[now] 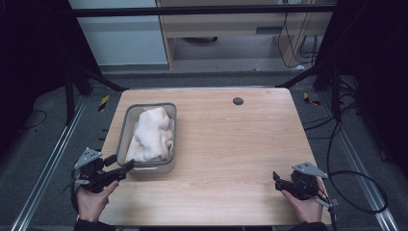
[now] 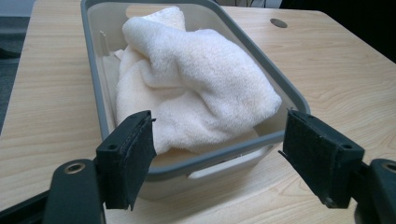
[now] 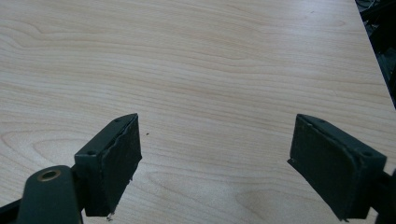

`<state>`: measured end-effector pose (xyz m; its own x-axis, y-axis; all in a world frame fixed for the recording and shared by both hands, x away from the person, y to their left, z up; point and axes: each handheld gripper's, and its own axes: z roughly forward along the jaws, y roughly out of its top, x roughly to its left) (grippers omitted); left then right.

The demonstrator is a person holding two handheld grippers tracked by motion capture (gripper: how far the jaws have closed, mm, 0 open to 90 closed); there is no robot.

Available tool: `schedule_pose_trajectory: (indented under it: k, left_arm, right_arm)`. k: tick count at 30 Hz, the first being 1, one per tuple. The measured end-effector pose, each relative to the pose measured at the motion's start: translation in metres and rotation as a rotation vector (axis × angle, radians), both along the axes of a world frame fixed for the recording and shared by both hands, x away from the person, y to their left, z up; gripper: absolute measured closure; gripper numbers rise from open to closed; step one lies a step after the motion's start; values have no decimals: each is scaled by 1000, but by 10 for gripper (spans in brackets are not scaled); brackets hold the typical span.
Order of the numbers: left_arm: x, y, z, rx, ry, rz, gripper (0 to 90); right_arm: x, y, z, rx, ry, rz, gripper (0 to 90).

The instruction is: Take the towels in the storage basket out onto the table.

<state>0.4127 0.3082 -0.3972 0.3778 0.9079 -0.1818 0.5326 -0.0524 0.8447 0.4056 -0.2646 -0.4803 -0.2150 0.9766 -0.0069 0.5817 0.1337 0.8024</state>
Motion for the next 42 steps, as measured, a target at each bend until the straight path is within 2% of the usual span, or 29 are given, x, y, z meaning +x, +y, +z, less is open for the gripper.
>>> schedule_pose_trajectory:
  k: [6,13,24,42]
  left_arm:
    - [9,-2,9,2,2,-6,245]
    - [20,-3,19,18,15,-4,242]
    - [41,-8,36,15,20,-18,241]
    - [70,-26,49,70,72,-64,241]
  right_arm:
    - [-1,0,-1,-10,0,-2,162]
    - [0,-3,-1,2,0,-5,162]
    - [1,-1,-2,-13,10,1,161]
    - [3,0,-3,-32,11,19,161]
